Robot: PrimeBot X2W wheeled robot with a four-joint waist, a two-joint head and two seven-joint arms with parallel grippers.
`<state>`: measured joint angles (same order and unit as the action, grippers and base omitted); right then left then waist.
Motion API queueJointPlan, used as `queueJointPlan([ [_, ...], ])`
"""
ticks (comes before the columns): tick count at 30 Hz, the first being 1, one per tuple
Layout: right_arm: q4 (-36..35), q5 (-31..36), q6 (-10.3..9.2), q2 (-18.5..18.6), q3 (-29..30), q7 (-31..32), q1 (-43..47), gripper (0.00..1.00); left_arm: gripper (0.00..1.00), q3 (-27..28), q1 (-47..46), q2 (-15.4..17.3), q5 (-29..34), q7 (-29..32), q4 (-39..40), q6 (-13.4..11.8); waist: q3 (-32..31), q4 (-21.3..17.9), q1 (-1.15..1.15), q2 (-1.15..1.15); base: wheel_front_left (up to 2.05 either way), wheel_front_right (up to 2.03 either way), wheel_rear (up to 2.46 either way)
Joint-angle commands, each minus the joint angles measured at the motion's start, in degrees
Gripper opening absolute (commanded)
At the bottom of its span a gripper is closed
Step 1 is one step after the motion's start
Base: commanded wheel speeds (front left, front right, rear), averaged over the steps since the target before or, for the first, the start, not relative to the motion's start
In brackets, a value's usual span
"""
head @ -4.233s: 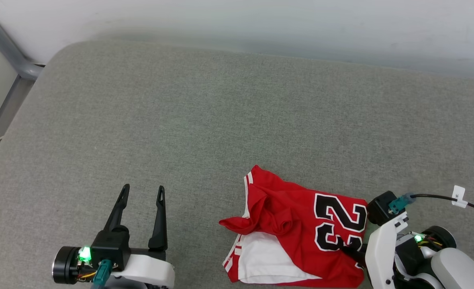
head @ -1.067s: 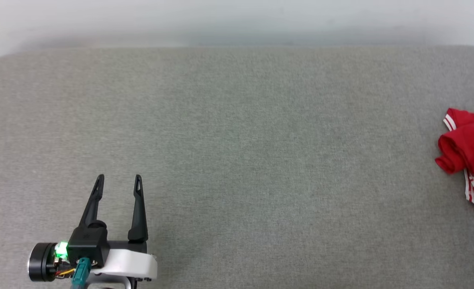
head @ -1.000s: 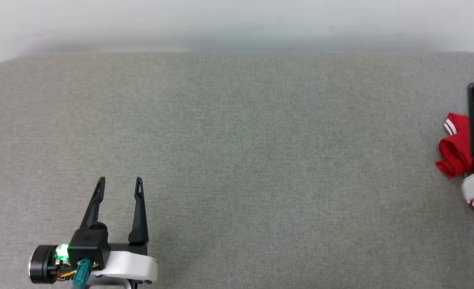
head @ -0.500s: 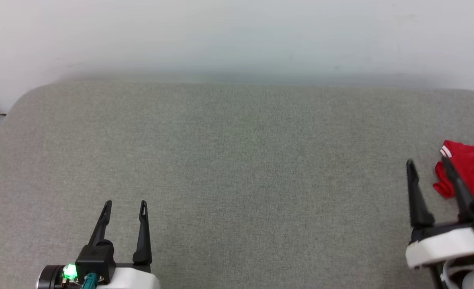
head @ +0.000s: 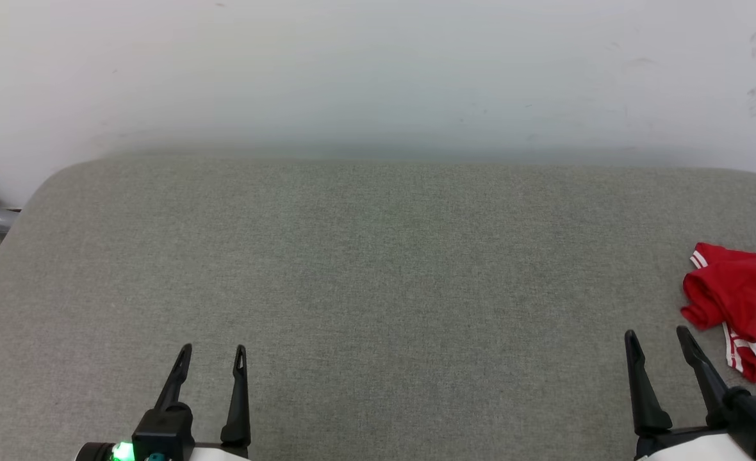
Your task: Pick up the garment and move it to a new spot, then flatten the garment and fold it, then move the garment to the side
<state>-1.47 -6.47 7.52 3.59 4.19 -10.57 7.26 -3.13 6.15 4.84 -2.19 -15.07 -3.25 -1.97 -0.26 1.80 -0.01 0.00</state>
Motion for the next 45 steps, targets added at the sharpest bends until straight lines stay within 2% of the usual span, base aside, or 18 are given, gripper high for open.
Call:
queueJointPlan([
  [1, -0.3, 0.3, -0.07, -0.3, 0.1, -0.2, 0.8, 1.00, 1.00, 0.0, 0.6, -0.1, 0.3, -0.1, 0.0, 0.3, -0.1, 0.0, 0.01, 0.00, 0.00, 0.00, 0.00],
  [16, 0.8, 0.4, -0.07, -0.8, 0.3, -1.0, 2.0, 1.00, 1.00, 0.1, 1.0, -0.2, 0.5, -0.1, -0.2, 0.9, 0.0, -0.4, 0.01, 0.00, 0.00, 0.00, 0.00],
  [17, 0.7, 0.0, 0.00, -0.5, 0.3, -0.8, 1.3, 0.00, 0.00, 0.0, 0.6, -0.1, 0.4, 0.0, -0.2, 1.0, 0.0, -0.4, 0.01, 0.00, 0.00, 0.00, 0.00],
  [21, 2.9, -0.5, 0.01, -0.5, 0.1, -0.5, 1.5, 0.00, 0.00, -0.2, 1.0, -0.2, 0.1, 0.4, -2.5, 1.0, 0.1, -0.4, 0.01, 0.00, 0.00, 0.00, 0.00],
  [45, 6.5, -27.5, 0.00, 0.5, -0.5, 3.8, -3.1, 0.00, 0.00, 2.9, -3.2, -0.7, -27.2, 6.8, -4.9, 3.6, 0.1, -0.7, 0.01, 0.00, 0.00, 0.00, 0.00],
])
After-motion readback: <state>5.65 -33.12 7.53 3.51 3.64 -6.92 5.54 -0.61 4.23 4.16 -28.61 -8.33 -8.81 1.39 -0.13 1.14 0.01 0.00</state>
